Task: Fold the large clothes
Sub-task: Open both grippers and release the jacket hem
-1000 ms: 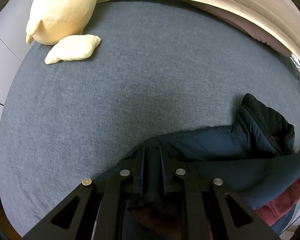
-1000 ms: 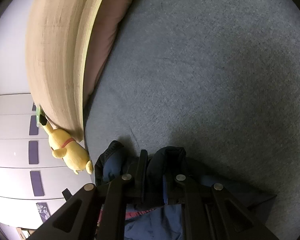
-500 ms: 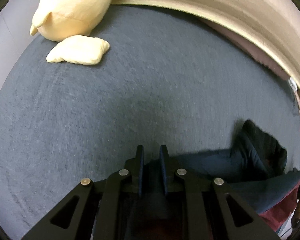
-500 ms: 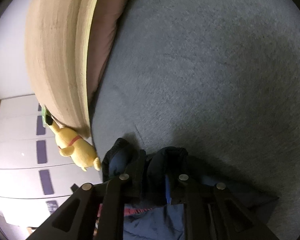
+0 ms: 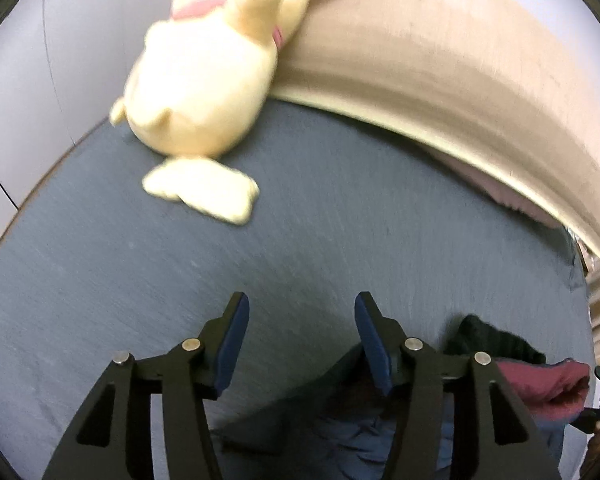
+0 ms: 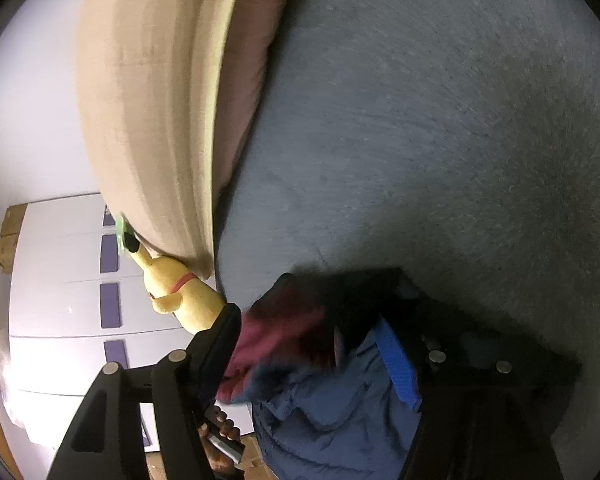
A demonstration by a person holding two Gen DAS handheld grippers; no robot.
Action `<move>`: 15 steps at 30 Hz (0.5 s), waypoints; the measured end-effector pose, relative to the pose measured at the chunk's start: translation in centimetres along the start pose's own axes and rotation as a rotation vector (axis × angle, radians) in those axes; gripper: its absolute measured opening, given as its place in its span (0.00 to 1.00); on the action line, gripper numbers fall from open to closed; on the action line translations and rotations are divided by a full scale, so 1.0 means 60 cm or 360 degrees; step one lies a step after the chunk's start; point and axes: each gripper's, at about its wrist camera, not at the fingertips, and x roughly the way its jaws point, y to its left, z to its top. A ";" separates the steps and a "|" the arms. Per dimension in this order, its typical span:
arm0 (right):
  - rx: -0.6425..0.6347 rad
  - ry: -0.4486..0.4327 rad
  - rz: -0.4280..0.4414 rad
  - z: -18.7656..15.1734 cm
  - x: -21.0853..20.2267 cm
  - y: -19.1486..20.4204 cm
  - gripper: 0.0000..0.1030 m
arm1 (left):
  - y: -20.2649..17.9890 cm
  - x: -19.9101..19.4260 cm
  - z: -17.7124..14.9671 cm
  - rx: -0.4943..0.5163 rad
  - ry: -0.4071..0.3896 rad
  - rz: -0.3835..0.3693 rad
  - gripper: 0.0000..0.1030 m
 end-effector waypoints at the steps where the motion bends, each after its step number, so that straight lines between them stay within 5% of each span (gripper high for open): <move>1: -0.0008 -0.0005 0.0011 -0.002 -0.004 0.006 0.69 | -0.005 -0.005 0.006 -0.0003 -0.0028 0.0013 0.55; 5: -0.0093 -0.0041 0.0024 -0.009 -0.032 0.044 0.69 | -0.001 -0.037 0.012 0.0036 -0.0101 0.0018 0.59; 8: -0.0280 -0.0095 -0.0090 -0.023 -0.047 0.077 0.71 | -0.006 -0.048 -0.004 0.0125 -0.0083 -0.0031 0.65; 13: -0.0739 -0.0256 -0.0664 -0.055 -0.022 0.086 0.73 | -0.029 -0.001 -0.048 0.0365 0.0050 -0.0026 0.69; 15: -0.0868 -0.0242 -0.0734 -0.063 -0.003 0.079 0.73 | -0.046 0.016 -0.062 0.0472 0.0083 -0.0052 0.69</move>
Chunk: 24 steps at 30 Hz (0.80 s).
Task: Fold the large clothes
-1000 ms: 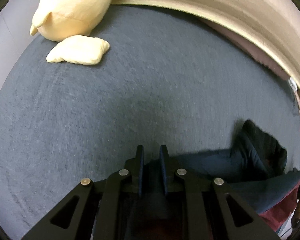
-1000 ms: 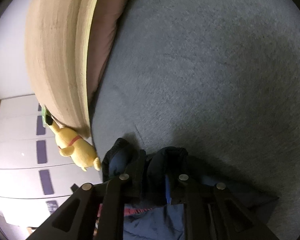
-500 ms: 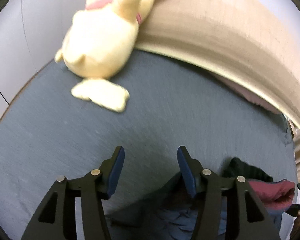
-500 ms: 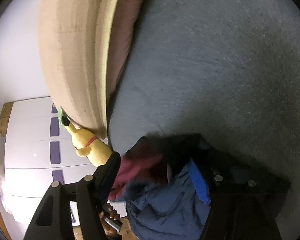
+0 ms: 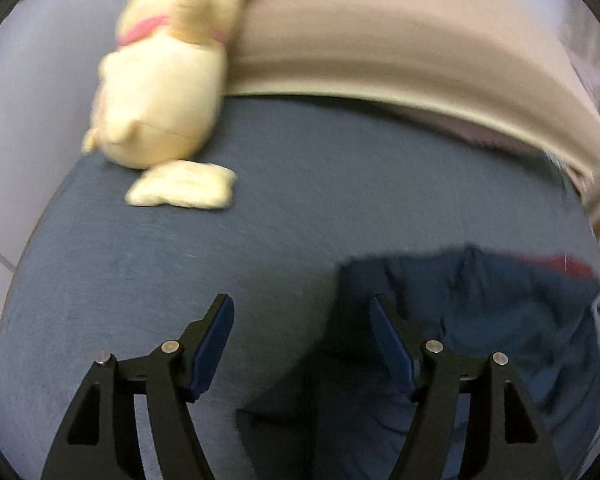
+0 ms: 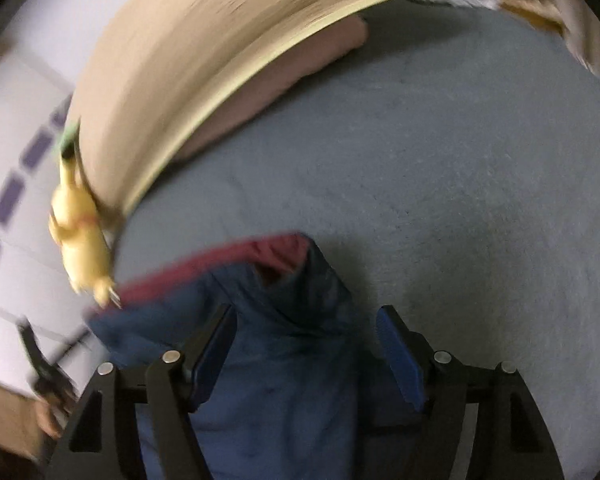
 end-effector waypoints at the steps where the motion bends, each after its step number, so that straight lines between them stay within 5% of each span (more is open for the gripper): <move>1: -0.0056 -0.0007 -0.0005 -0.005 0.007 0.003 0.73 | -0.007 0.003 -0.001 0.0038 0.0001 -0.0002 0.69; 5: -0.0117 -0.0060 0.0029 -0.005 0.016 -0.007 0.73 | -0.041 0.032 -0.002 0.0197 0.0012 0.0025 0.69; 10: -0.0039 0.0000 0.0105 0.017 0.041 -0.030 0.73 | -0.044 0.068 0.013 0.0136 0.0078 -0.0032 0.69; 11: -0.0036 0.0018 0.0133 0.019 0.043 -0.031 0.68 | -0.043 0.070 0.015 0.0126 0.0062 -0.0028 0.68; 12: -0.0041 0.0023 0.0172 0.019 0.045 -0.030 0.47 | -0.044 0.068 0.016 0.0121 0.0057 -0.0010 0.50; 14: -0.0023 0.0050 0.0145 0.022 0.052 -0.034 0.26 | -0.043 0.086 0.022 0.0128 0.0132 -0.0013 0.18; 15: -0.0004 0.0068 0.0137 0.023 0.058 -0.038 0.17 | -0.045 0.093 0.022 0.0130 0.0144 0.0041 0.17; 24: 0.0101 0.0145 -0.0144 0.010 0.098 -0.076 0.01 | -0.072 0.139 0.020 0.0254 0.0192 0.0383 0.09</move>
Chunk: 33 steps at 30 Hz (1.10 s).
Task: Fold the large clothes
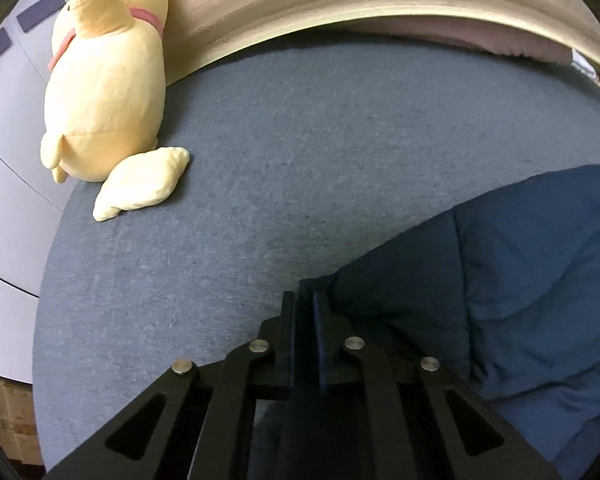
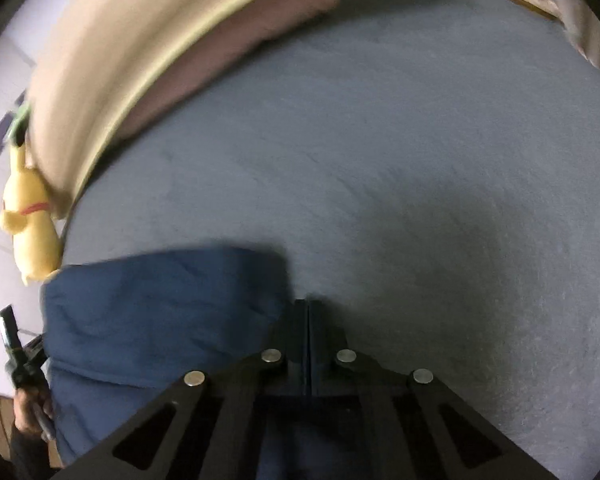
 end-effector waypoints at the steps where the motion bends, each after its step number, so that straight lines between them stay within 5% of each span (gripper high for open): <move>1: 0.0040 -0.0006 0.0058 -0.002 -0.001 -0.010 0.01 | -0.007 -0.003 0.002 0.0027 -0.0012 0.0030 0.08; 4: 0.0053 -0.0093 0.0120 -0.007 -0.026 -0.021 0.04 | -0.012 -0.026 -0.001 0.0066 -0.0110 -0.0006 0.08; 5: 0.0076 -0.0149 0.0114 -0.006 -0.043 -0.027 0.17 | -0.003 -0.040 0.000 0.0021 -0.0157 -0.0042 0.08; 6: 0.0120 -0.0205 0.0139 -0.005 -0.060 -0.034 0.51 | 0.006 -0.052 0.004 -0.0023 -0.0187 -0.0051 0.09; 8: 0.0236 -0.0332 0.0151 -0.005 -0.093 -0.046 1.00 | 0.021 -0.076 0.011 -0.0109 -0.0254 -0.0045 0.13; 10: 0.0226 -0.0430 0.0195 -0.003 -0.116 -0.039 1.00 | 0.029 -0.106 0.016 -0.0168 -0.0347 -0.0080 0.38; 11: 0.0174 -0.0389 0.0261 0.000 -0.115 -0.029 1.00 | 0.028 -0.116 0.018 -0.0165 -0.0383 -0.0087 0.65; 12: 0.0134 -0.0316 0.0284 0.002 -0.105 -0.020 1.00 | 0.023 -0.126 0.018 -0.0133 -0.0428 -0.0077 0.79; 14: 0.0076 -0.0228 0.0261 -0.001 -0.089 -0.009 1.00 | 0.012 -0.128 0.016 -0.0047 -0.0460 -0.0065 0.79; 17: 0.0045 -0.0177 0.0271 0.000 -0.064 -0.003 1.00 | 0.015 -0.091 0.016 0.0062 -0.0334 -0.0162 0.79; 20: 0.0045 -0.0098 0.0353 0.007 -0.044 0.001 1.00 | 0.040 -0.067 0.006 0.0001 -0.0302 -0.0246 0.79; 25: 0.0017 -0.0010 0.0392 0.018 -0.020 0.016 0.95 | 0.060 -0.032 0.011 -0.0141 -0.0156 -0.0446 0.79; 26: 0.0035 0.0027 0.0426 0.020 -0.013 0.016 0.81 | 0.051 -0.029 0.012 -0.0109 -0.0154 -0.0418 0.76; 27: 0.0033 0.0065 0.0433 0.020 -0.006 0.015 0.49 | 0.041 -0.022 0.013 -0.0069 -0.0122 -0.0381 0.57; 28: 0.0004 0.0099 0.0402 0.019 -0.001 0.023 0.34 | 0.035 -0.016 0.015 -0.0046 -0.0086 -0.0368 0.43; 30: -0.0074 0.0089 0.0317 0.012 0.003 0.035 0.19 | 0.028 -0.007 0.015 -0.0050 -0.0048 -0.0374 0.25; 33: -0.0106 0.0022 0.0220 0.010 -0.013 0.054 0.13 | 0.019 0.001 0.020 -0.0012 -0.0036 -0.0246 0.13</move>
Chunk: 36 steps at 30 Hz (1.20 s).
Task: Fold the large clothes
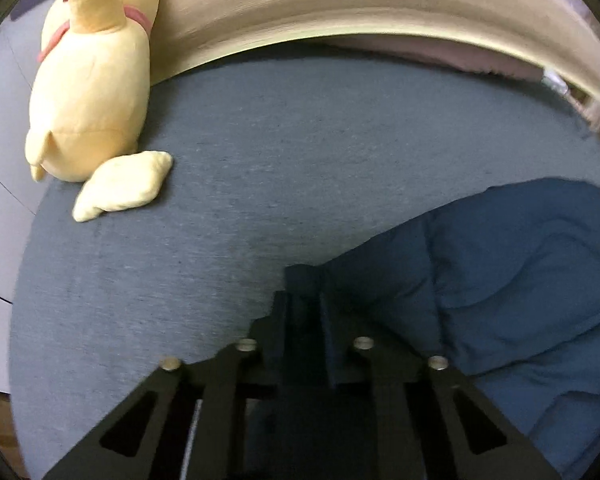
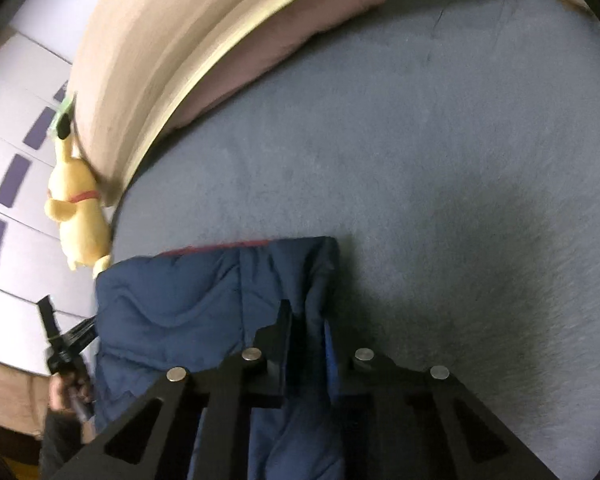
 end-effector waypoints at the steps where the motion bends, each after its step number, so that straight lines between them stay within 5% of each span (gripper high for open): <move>1: 0.0017 -0.0002 -0.0054 0.000 0.005 -0.006 0.13 | 0.003 0.009 -0.001 -0.0013 0.0019 0.0017 0.12; 5: 0.0028 0.0016 -0.0114 -0.015 0.029 -0.005 0.14 | 0.001 0.004 0.000 -0.0027 -0.0011 0.0090 0.12; 7: 0.0081 -0.0058 -0.0113 -0.015 0.014 -0.006 0.26 | 0.006 -0.028 0.002 -0.0073 -0.0102 0.0086 0.12; 11: 0.0098 -0.0305 -0.0253 -0.019 -0.060 0.009 0.56 | 0.000 -0.107 0.016 -0.0124 -0.0300 0.0135 0.35; 12: 0.0057 -0.0352 -0.0275 -0.022 -0.073 0.028 0.57 | -0.009 -0.126 0.020 -0.0143 -0.0360 0.0122 0.46; 15: -0.0126 -0.0347 -0.0244 -0.030 -0.067 0.110 0.57 | -0.068 -0.151 0.027 -0.0093 -0.0442 0.0028 0.54; 18: -0.0284 -0.0286 -0.0201 -0.046 -0.026 0.187 0.57 | -0.155 -0.127 0.027 0.0037 -0.0337 -0.0060 0.54; 21: -0.0361 -0.0217 -0.0225 -0.051 0.031 0.236 0.57 | -0.189 -0.088 0.034 0.0051 -0.0243 -0.0009 0.54; 27: -0.0347 -0.0098 -0.0402 -0.052 0.082 0.215 0.61 | -0.196 -0.031 0.041 0.0019 -0.0068 0.0061 0.58; 32: -0.0353 -0.0043 -0.0473 -0.055 0.108 0.217 0.67 | -0.242 -0.032 0.023 0.0185 -0.0085 0.0254 0.58; 36: -0.0337 -0.0105 -0.0415 -0.069 0.066 0.224 0.69 | -0.224 -0.086 0.022 0.0171 -0.0172 0.0196 0.57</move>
